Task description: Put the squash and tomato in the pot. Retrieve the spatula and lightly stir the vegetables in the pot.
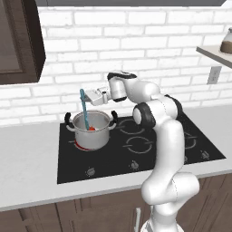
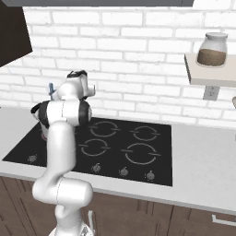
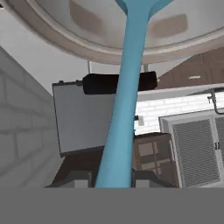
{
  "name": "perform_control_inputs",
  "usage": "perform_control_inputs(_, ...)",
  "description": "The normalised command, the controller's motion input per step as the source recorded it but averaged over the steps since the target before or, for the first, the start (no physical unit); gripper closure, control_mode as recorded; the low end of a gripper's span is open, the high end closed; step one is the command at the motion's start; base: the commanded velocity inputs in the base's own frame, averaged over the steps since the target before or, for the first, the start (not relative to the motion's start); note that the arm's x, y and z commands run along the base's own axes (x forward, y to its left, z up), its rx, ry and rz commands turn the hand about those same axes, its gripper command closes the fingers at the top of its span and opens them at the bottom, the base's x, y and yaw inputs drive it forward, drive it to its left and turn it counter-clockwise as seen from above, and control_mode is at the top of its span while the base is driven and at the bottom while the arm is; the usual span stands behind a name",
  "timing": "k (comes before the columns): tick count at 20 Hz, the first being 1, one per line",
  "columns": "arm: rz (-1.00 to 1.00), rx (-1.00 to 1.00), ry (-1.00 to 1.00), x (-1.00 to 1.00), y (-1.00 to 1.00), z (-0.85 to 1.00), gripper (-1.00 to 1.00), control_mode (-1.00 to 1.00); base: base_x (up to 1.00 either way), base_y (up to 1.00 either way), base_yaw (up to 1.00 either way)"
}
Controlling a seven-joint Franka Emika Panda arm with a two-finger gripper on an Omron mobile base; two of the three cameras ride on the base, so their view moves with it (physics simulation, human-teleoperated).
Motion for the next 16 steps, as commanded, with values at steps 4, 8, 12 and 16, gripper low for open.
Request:
perform_control_inputs(4, 0.04, 0.01, -0.02, 0.49, 0.04, -0.42, 1.00, -1.00, 0.00, 0.00, 0.00)
perform_control_inputs(8, 0.05, 0.01, -0.01, 0.48, 0.06, -0.56, 1.00, -1.00, 0.00, 0.00, 0.00)
perform_control_inputs(12, 0.07, 0.01, -0.01, 0.08, 0.01, -0.43, 1.00, -1.00, 0.00, 0.00, 0.00)
perform_control_inputs(16, 0.04, 0.00, -0.08, -0.01, -0.01, -0.76, 1.00, -1.00, 0.00, 0.00, 0.00)
